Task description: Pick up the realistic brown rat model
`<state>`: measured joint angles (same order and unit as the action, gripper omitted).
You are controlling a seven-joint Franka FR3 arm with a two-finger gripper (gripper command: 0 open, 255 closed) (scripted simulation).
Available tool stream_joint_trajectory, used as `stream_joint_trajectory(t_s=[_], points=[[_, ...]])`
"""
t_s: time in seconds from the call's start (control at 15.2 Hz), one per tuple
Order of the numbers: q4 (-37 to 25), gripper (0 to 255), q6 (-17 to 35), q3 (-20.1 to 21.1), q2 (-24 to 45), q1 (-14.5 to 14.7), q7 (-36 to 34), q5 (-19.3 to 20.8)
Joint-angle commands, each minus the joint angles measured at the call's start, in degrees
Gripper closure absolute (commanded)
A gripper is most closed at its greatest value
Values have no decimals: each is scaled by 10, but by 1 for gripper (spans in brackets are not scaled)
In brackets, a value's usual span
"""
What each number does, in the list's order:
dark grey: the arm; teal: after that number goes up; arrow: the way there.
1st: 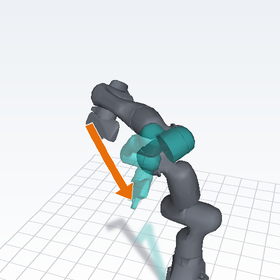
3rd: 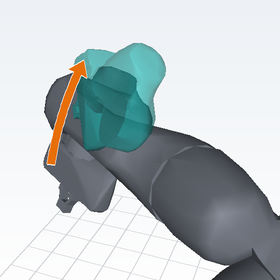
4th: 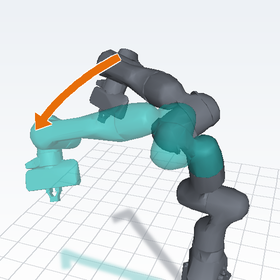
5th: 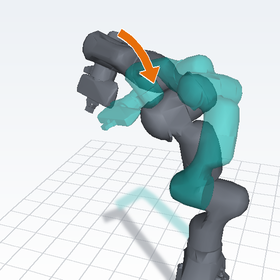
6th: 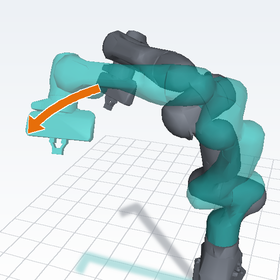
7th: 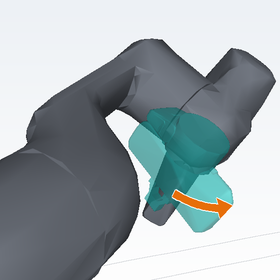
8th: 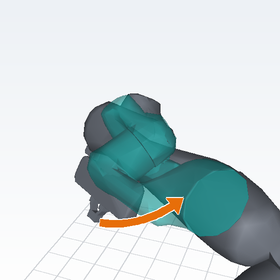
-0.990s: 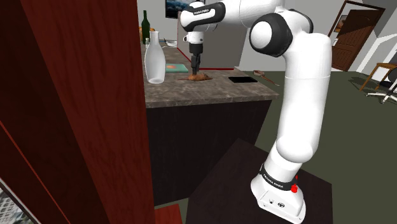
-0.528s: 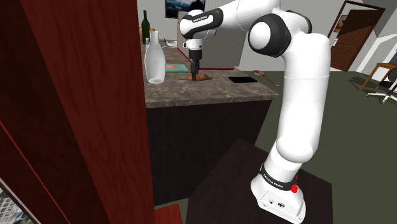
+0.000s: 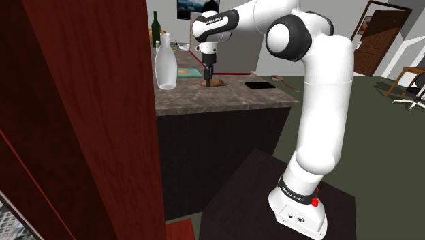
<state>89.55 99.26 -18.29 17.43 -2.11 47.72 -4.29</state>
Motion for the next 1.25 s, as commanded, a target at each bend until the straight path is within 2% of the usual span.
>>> stream_joint_trajectory(t_s=[0.0, 1.06, 1.19], points=[[0, 255, 0, 0, 0, 0, 0, 0], [-121, 255, -117, -3, 4, -7, 0, 0], [-122, 255, -118, -3, 4, -7, 0, 0]])
